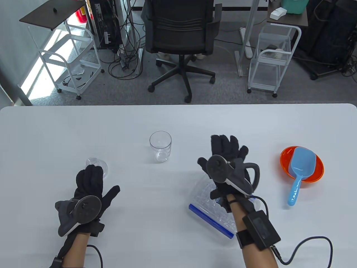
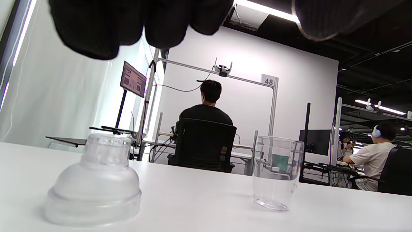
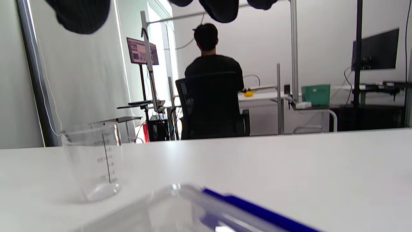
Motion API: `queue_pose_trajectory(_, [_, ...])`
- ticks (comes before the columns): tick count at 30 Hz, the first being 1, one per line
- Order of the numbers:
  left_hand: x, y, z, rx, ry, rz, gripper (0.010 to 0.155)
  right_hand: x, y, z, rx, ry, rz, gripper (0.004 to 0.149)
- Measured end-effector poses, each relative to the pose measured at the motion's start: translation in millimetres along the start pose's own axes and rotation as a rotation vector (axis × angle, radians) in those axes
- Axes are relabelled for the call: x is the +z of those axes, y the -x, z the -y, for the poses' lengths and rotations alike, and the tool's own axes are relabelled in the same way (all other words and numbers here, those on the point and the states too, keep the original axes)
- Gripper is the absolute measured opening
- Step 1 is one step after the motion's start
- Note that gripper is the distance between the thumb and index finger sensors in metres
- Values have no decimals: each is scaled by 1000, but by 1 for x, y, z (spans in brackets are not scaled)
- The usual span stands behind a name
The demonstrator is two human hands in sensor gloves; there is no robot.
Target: Shake ice in a plastic shaker with both hands
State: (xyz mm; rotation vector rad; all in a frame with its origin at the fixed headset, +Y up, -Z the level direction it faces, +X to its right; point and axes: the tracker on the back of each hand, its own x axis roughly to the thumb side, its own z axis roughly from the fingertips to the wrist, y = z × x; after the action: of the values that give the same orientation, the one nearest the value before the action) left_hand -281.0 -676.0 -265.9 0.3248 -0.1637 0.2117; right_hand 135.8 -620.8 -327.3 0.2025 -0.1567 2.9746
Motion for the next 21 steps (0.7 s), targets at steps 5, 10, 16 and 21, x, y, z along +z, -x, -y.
queue_pose_trajectory(5, [-4, -20, 7, 8, 56, 29, 85, 29, 54, -33, -128, -286, -9, 84])
queue_pose_trajectory(10, [-8, -58, 18, -17, 130, 106, 85, 40, 73, -59, -114, -438, -40, 87])
queue_pose_trajectory(16, [-10, -98, 33, 5, 248, 173, 84, 45, 81, -75, -225, -432, -33, 89])
queue_pose_trajectory(21, [-8, -101, 46, -5, 260, 178, 83, 46, 81, -78, -248, -436, -30, 88])
